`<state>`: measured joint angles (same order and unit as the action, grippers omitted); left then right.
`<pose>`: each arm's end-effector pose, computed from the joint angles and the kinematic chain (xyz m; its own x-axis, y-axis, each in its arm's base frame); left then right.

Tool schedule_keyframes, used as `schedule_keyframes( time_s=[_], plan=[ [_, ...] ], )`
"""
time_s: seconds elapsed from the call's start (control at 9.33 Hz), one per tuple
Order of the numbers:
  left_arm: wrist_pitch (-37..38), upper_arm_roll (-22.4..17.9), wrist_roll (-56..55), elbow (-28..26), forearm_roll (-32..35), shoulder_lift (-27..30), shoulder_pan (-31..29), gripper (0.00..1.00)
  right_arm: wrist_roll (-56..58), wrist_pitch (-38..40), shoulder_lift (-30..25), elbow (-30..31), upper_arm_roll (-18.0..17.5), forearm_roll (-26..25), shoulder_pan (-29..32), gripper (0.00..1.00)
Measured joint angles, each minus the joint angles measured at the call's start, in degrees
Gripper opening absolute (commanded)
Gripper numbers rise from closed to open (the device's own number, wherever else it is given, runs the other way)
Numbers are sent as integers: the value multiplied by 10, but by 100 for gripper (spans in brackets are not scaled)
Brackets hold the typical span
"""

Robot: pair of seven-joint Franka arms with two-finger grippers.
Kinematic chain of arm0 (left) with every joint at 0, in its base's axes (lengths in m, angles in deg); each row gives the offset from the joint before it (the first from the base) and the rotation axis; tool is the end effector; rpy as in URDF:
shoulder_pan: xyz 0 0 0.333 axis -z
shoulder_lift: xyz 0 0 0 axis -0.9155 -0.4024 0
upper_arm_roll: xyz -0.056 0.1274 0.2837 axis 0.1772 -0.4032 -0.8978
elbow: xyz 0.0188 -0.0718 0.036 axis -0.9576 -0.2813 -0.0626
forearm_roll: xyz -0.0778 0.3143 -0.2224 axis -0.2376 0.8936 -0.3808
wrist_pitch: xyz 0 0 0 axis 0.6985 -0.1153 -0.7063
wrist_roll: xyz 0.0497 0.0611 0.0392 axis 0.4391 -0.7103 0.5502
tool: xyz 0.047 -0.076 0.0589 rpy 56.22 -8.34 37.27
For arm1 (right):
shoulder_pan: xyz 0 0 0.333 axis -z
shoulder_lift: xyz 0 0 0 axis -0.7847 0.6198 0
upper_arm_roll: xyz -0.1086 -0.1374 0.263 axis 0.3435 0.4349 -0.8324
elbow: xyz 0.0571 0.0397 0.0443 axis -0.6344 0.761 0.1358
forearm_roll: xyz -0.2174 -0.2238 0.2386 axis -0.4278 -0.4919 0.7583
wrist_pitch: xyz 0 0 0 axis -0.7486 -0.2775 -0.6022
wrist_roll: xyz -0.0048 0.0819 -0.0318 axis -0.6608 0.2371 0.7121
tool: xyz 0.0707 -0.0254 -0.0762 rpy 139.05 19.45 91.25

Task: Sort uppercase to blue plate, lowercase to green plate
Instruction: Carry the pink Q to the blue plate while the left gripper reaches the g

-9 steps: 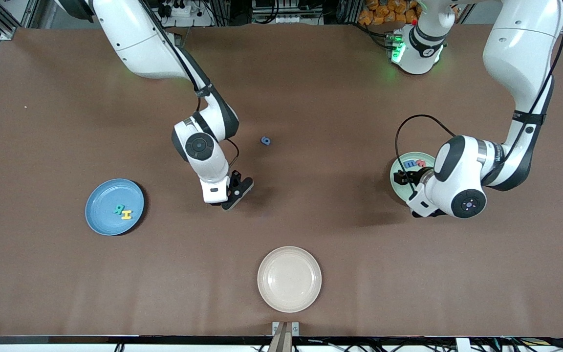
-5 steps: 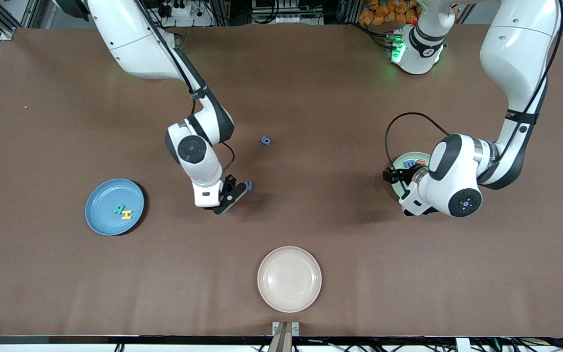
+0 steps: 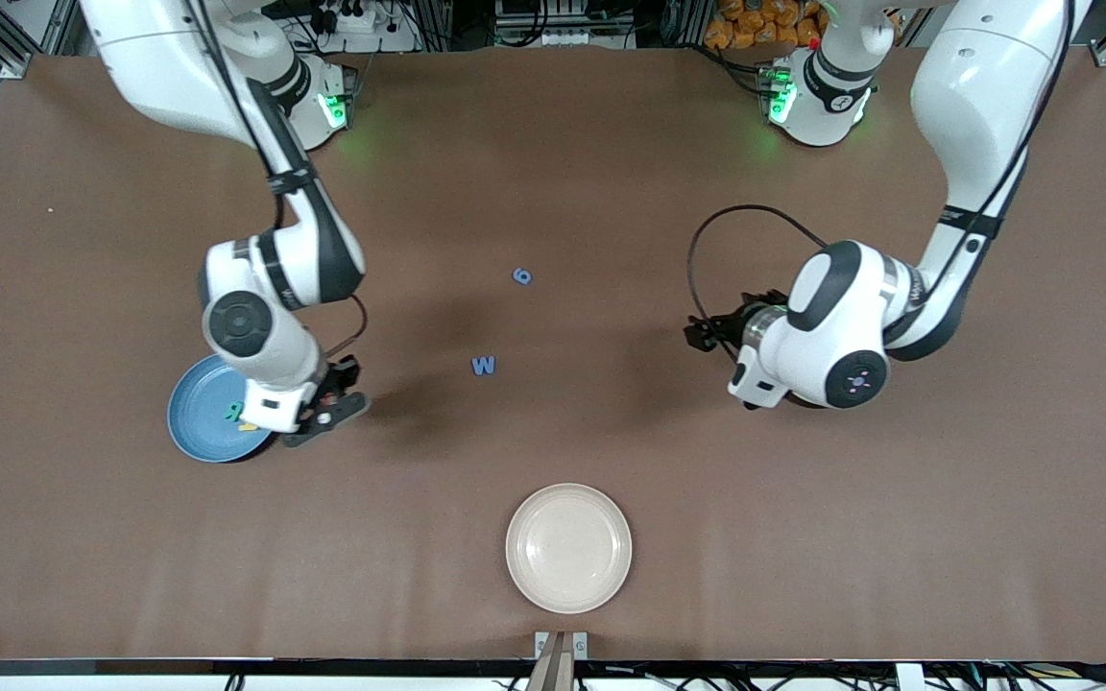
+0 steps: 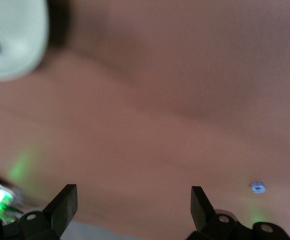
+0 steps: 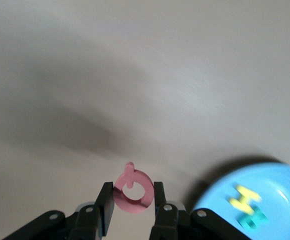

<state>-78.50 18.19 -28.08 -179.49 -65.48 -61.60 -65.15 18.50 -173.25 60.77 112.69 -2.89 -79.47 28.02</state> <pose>0.5628 -0.2798 0.2720 0.6787 0.3966 -0.6181 0.4340 -0.8956 -0.0982 0.6194 0.1440 0.2693 0.8702 0.4842 -0.0906 0.4904 -0.8689 0.0664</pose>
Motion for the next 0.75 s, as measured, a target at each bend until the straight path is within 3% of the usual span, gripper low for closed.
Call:
schedule_keyframes(
  time_s=[0.21,0.43,0.54,0.64,0.75],
  plan=[
    [-28,20,-63,0,-50,-31,24,100,1,9,-5,26,27,-1,28,0],
    [-101,67,-112,1,-83,-50,27,100,19,17,-5,41,57,-6,52,0],
    [-141,88,-134,1,-85,-60,29,100,40,17,-5,42,70,-17,69,15],
    [-175,105,-150,1,-95,-75,36,100,55,17,-5,42,77,-28,86,90],
    [-200,114,-154,1,-113,-93,46,100,62,17,-5,43,79,-34,99,100]
  ],
)
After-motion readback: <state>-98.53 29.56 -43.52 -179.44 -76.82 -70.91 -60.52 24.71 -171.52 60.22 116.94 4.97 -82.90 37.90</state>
